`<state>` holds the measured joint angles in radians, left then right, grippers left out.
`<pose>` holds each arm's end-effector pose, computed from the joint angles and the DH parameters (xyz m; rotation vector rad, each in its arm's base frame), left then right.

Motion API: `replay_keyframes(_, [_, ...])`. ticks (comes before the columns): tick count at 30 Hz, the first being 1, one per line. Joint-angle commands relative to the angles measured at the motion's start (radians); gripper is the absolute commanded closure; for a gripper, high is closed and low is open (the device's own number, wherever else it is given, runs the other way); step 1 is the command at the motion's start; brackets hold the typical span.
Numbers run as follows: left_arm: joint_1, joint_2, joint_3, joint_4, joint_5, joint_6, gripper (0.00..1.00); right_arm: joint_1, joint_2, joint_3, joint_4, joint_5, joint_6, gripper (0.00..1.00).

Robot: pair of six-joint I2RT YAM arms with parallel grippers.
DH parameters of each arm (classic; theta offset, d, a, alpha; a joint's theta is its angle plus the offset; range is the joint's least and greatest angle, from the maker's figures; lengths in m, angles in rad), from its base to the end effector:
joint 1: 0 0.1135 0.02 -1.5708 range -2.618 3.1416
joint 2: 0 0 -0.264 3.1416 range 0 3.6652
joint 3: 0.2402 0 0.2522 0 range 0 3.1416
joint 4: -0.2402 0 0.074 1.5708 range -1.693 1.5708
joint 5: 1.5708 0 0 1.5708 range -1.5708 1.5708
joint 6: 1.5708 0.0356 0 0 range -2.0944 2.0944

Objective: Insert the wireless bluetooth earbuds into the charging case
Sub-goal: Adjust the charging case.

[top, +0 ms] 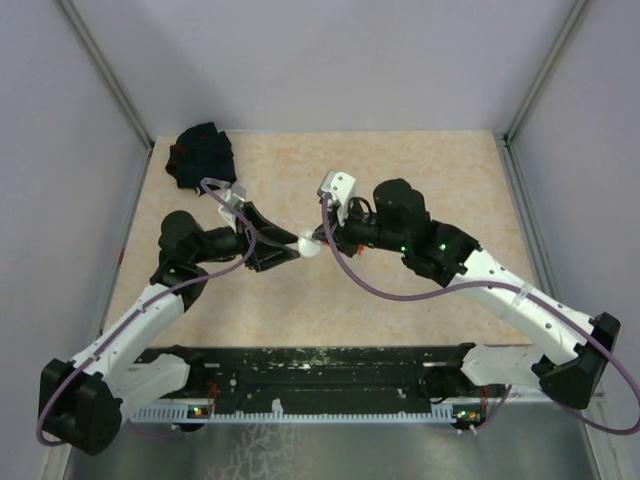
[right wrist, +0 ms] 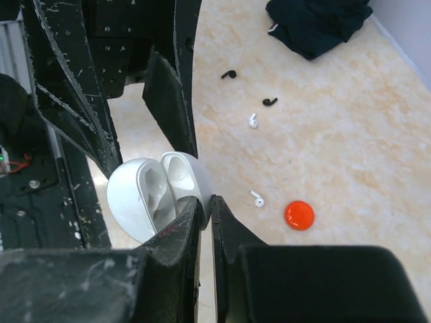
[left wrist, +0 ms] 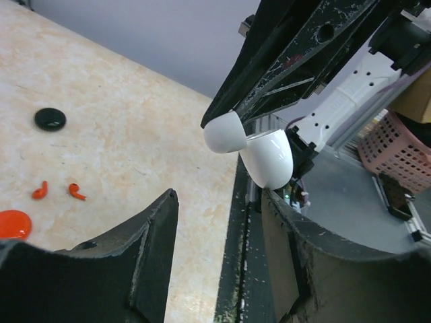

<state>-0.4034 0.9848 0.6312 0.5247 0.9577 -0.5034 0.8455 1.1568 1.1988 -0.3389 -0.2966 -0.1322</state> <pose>0.1888 -0.1122 0.3210 0.7890 1.4357 -1.3762 0.1643 0.2010 0.3938 -1.0860 1.5911 0.7626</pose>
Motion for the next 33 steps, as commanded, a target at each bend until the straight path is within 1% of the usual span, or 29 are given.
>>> replay_keyframes(1, [-0.001, 0.015, 0.037, 0.0, 0.073, -0.022, 0.41, 0.057, 0.021, 0.09, -0.11, 0.195, -0.127, 1.0])
replay_keyframes(9, [-0.001, 0.023, 0.032, 0.023, 0.077, -0.1, 0.4, 0.109, 0.036, 0.11, -0.125, 0.375, -0.193, 1.0])
replay_keyframes(12, [-0.001, 0.029, 0.028, 0.032, 0.059, -0.123, 0.37, 0.121, 0.045, 0.11, -0.122, 0.407, -0.202, 1.0])
replay_keyframes(19, [-0.003, 0.088, 0.029, 0.051, 0.041, -0.153, 0.38, 0.154, 0.061, 0.114, -0.106, 0.434, -0.211, 1.0])
replay_keyframes(23, [-0.008, 0.117, 0.042, 0.051, 0.05, -0.127, 0.39, 0.166, 0.077, 0.124, -0.113, 0.438, -0.215, 1.0])
replay_keyframes(28, [-0.019, 0.132, 0.082, -0.036, 0.043, -0.045, 0.41, 0.175, 0.094, 0.133, -0.116, 0.441, -0.218, 1.0])
replay_keyframes(33, [-0.037, 0.132, 0.093, -0.088, 0.029, -0.002, 0.44, 0.183, 0.106, 0.14, -0.111, 0.436, -0.219, 1.0])
